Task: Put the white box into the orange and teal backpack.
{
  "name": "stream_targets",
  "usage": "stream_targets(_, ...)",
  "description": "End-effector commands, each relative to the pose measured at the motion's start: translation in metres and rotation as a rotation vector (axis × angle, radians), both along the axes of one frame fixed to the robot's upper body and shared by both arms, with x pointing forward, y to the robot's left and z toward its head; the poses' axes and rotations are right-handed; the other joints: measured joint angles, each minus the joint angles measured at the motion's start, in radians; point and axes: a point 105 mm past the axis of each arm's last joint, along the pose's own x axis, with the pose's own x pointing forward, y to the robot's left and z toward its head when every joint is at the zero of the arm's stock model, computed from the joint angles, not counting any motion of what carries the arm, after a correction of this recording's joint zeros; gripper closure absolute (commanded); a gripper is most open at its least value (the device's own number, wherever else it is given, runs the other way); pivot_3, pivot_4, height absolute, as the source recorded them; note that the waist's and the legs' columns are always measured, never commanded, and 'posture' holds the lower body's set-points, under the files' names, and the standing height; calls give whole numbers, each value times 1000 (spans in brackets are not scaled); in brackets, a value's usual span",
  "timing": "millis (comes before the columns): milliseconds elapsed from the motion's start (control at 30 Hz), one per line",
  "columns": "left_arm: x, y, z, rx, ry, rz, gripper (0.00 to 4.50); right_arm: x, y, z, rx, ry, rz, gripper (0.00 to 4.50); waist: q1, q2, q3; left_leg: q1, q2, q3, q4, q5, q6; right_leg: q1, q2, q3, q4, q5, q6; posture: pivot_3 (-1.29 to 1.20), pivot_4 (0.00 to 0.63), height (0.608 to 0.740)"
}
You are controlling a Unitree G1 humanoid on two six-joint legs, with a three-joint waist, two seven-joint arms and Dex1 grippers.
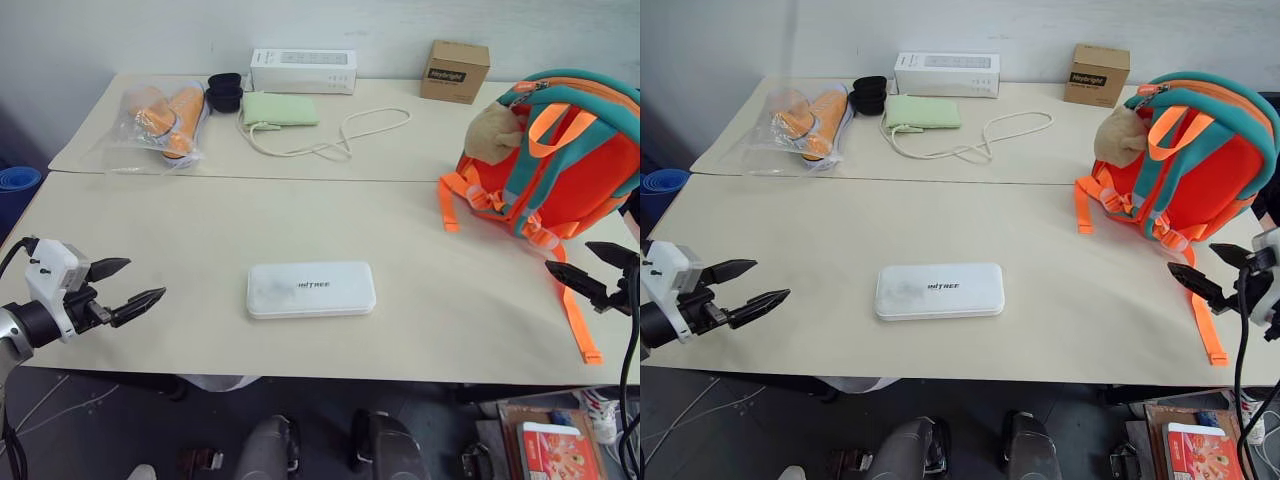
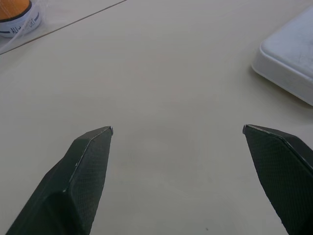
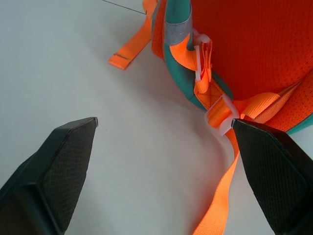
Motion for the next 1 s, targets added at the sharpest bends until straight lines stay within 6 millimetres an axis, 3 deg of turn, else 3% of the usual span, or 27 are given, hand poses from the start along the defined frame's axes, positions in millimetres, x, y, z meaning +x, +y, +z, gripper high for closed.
stream_targets(33,-2,-3,4,-5,-22,-23,12,-3,-5,11,-12,-47,-12,0,0,0,0,0,0,0,0,0,0,0,0,0,0,0,0,0,150,740)
stream_targets(500,3,-10,7,-15,-20,-26,12,0,-6,14,-39,-57,-5,0,0,0,0,0,0,0,0,0,0,0,0,0,0,0,0,0,150,740)
stream_targets(667,5,-37,7,9,11,-144,12,10,21,27,-63,-76,117,0,0,0,0,0,0,1,0,0,0,0,0,1,1,0,0,0,150,740)
stream_targets(800,5,-65,-7,88,75,-309,868,16,72,26,-83,-51,341,834,-2,1,0,1,0,1,0,1,0,0,1,1,1,0,0,0,150,740)
stream_targets(1000,19,-83,-20,186,109,-413,2798,24,138,8,-154,7,608,2952,0,1,0,0,1,2,0,3,3,-1,3,2,1,0,0,0,150,740)
